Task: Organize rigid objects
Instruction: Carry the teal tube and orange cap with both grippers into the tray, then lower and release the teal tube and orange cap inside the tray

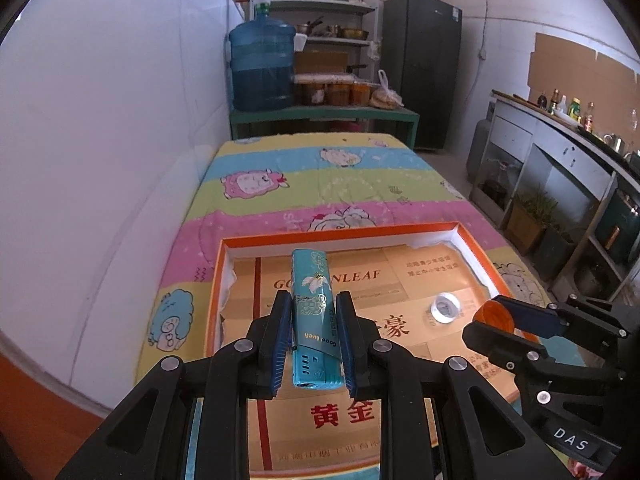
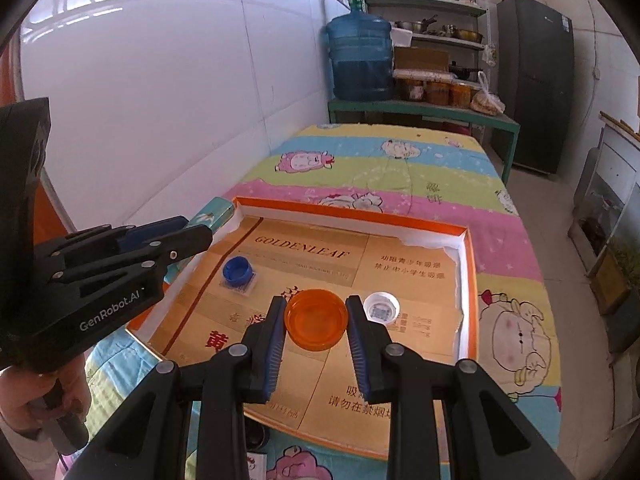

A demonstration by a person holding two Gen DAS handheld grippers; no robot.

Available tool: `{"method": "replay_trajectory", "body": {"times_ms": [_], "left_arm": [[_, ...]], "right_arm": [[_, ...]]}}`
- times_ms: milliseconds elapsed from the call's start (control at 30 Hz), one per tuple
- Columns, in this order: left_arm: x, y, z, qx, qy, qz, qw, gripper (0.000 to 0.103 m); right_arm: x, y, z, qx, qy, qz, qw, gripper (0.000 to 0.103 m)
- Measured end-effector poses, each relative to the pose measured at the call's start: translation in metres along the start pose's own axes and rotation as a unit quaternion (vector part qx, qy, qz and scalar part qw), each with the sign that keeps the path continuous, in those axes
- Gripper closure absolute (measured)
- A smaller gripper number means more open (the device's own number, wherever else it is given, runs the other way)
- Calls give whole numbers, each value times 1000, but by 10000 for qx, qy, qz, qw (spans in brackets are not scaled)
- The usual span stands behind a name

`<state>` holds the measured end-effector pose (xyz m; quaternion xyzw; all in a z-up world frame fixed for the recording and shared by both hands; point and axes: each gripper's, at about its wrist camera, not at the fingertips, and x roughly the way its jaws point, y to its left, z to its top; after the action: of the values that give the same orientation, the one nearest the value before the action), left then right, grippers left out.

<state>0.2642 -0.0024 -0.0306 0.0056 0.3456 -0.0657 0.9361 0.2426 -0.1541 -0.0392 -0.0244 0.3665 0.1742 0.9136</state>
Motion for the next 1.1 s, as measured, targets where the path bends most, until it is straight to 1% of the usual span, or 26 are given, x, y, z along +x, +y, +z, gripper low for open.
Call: {"method": "replay_trajectory", "body": {"times_ms": [400,900,1100], "left_arm": [[32,5,-6,-114,238,6,9997,80],[57,14,-10,-300,425,-26,9986,80],[67,13,-13,-286,539,-41,9981,80]], "right_arm": [[38,-8,2,48,294,41,9995,73],[63,-10,3,55,460,-9,9989,73],[73,-6,-1,-40,566,-74,9984,73]]}}
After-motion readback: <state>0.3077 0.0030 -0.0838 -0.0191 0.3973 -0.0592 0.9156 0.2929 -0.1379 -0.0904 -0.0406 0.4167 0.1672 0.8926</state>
